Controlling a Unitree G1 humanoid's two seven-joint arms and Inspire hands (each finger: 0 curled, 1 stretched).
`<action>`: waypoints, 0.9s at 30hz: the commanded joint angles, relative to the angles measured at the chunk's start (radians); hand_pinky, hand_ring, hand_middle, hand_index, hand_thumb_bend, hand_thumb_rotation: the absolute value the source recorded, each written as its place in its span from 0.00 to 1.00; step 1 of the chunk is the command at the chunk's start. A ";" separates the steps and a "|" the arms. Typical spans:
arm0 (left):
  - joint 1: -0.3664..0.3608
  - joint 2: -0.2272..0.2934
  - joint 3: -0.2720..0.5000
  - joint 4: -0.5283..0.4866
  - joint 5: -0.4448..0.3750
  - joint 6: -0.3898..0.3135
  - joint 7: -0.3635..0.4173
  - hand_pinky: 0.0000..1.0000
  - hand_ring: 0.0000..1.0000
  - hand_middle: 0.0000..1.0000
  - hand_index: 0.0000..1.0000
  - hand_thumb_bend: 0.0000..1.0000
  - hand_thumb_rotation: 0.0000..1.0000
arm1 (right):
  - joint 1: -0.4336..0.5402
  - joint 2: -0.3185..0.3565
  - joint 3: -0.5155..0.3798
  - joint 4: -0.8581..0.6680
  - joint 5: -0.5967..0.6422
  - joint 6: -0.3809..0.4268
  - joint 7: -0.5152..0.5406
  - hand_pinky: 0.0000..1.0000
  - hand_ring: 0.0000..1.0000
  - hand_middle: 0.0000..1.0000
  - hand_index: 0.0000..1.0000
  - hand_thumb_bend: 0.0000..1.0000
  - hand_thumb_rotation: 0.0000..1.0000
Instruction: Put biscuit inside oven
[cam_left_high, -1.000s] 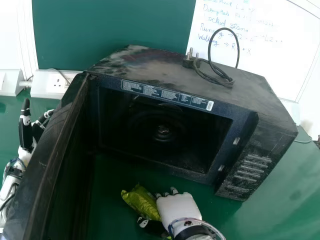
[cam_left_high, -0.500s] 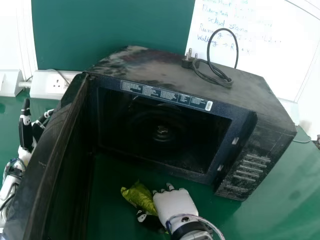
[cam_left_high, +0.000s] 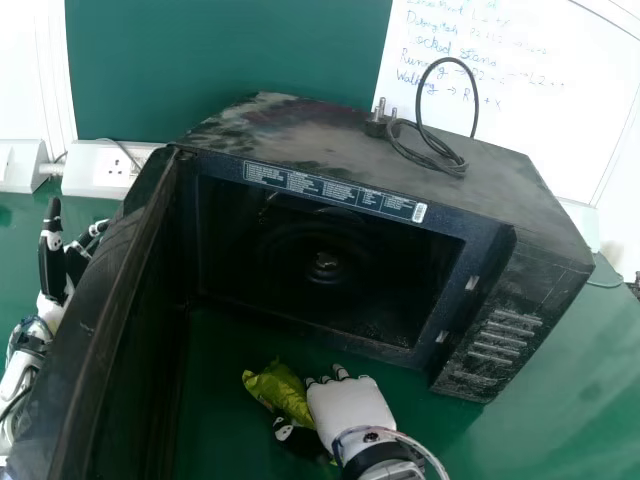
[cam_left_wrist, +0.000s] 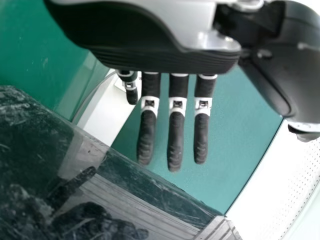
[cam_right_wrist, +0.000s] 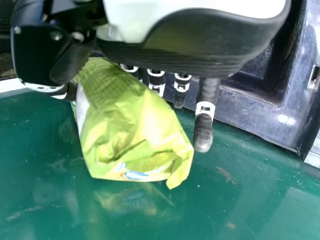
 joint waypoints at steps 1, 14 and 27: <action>0.009 -0.003 -0.005 -0.004 0.001 0.003 -0.005 0.25 0.33 0.41 0.49 0.52 0.07 | 0.034 -0.016 -0.002 0.047 0.029 -0.007 0.049 0.20 0.25 0.47 0.65 0.57 0.00; 0.007 -0.006 -0.004 0.001 0.002 0.000 -0.009 0.26 0.33 0.41 0.49 0.52 0.07 | 0.020 -0.022 -0.079 -0.039 0.079 0.009 0.049 0.11 0.19 0.47 0.69 0.56 0.00; 0.006 -0.006 -0.001 0.007 0.001 -0.002 -0.013 0.26 0.33 0.41 0.49 0.52 0.07 | 0.028 -0.027 -0.147 -0.130 0.179 0.005 0.028 0.14 0.22 0.47 0.49 0.53 0.00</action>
